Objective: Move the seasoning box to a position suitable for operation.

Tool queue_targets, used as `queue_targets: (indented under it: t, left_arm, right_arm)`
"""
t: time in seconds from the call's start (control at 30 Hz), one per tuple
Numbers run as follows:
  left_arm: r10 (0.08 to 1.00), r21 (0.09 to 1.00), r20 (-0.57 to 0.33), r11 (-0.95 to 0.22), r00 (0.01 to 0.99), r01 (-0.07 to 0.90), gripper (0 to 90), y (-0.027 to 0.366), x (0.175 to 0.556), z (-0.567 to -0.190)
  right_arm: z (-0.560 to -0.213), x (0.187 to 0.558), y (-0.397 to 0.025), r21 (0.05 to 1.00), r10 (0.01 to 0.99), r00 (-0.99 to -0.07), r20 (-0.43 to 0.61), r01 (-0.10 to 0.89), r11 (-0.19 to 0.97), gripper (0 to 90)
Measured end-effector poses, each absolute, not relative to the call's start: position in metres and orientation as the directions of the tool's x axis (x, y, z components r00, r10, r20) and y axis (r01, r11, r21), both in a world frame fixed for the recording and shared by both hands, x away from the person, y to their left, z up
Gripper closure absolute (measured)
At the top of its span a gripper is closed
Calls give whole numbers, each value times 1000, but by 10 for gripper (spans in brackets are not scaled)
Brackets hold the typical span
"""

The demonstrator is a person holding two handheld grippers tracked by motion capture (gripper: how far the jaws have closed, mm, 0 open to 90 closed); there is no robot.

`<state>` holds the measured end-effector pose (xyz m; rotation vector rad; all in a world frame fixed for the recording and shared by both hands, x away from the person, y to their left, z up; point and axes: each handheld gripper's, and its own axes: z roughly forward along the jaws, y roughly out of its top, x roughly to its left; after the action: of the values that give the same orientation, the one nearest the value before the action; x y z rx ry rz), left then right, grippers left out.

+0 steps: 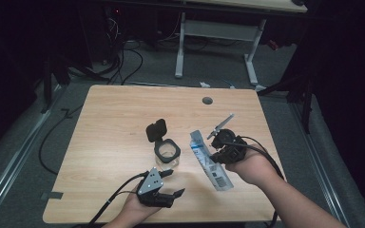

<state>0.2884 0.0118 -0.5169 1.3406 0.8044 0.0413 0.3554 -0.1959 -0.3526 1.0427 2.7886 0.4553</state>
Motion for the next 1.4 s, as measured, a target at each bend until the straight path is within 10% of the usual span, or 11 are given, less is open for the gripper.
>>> queue_targets:
  t: [1.4]
  left_arm:
    - [400, 859, -512, 246, 760, 449, 242, -61, 293, -518]
  right_arm:
    - [-343, 357, -150, 341, 595, -804, 0, 559, 756, 900]
